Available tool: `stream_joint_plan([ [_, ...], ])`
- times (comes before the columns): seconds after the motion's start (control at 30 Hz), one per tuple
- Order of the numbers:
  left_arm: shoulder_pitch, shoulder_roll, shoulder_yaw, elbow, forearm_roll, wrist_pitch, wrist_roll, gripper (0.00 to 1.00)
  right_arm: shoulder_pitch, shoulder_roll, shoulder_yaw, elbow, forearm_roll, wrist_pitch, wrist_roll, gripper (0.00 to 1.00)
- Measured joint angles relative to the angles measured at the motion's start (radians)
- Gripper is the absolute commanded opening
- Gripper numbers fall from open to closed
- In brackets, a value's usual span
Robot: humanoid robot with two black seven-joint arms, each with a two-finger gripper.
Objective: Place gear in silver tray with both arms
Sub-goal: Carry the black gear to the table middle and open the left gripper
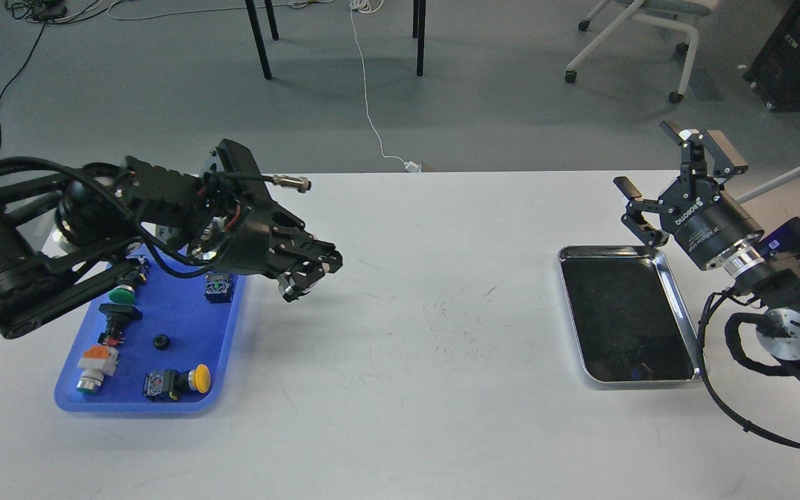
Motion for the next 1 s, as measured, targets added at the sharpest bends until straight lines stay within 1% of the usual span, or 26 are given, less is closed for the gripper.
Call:
stream_joint_plan([
  [0.07,-0.026,-0.083,0.033,0.059,0.000,-0.003,0.000,0.11,0.063,-0.003,-0.043,0.001,0.001,0.000,0.000,0.99],
  [0.23,-0.104,-0.297,0.178,0.232,0.000,-0.004,0.000,0.11,0.242,-0.003,-0.207,-0.002,0.001,-0.010,0.000,0.99],
  [0.33,-0.115,-0.412,0.207,0.325,0.000,-0.004,0.000,0.11,0.304,0.004,-0.272,-0.003,0.008,-0.033,0.000,0.99],
  [0.43,-0.115,-0.490,0.221,0.410,0.000,-0.004,0.000,0.11,0.330,0.008,-0.293,-0.002,0.013,-0.043,0.000,0.99],
  [0.53,-0.112,-0.508,0.234,0.482,0.000,-0.004,0.000,0.11,0.336,0.009,-0.298,-0.002,0.013,-0.044,0.000,0.99],
  [0.63,-0.105,-0.511,0.243,0.521,0.000,-0.004,0.000,0.11,0.332,0.009,-0.300,-0.001,0.013,-0.044,0.000,0.99],
  [1.0,-0.089,-0.512,0.276,0.533,0.000,-0.004,0.000,0.11,0.313,0.008,-0.302,-0.002,0.013,-0.044,0.000,0.99],
])
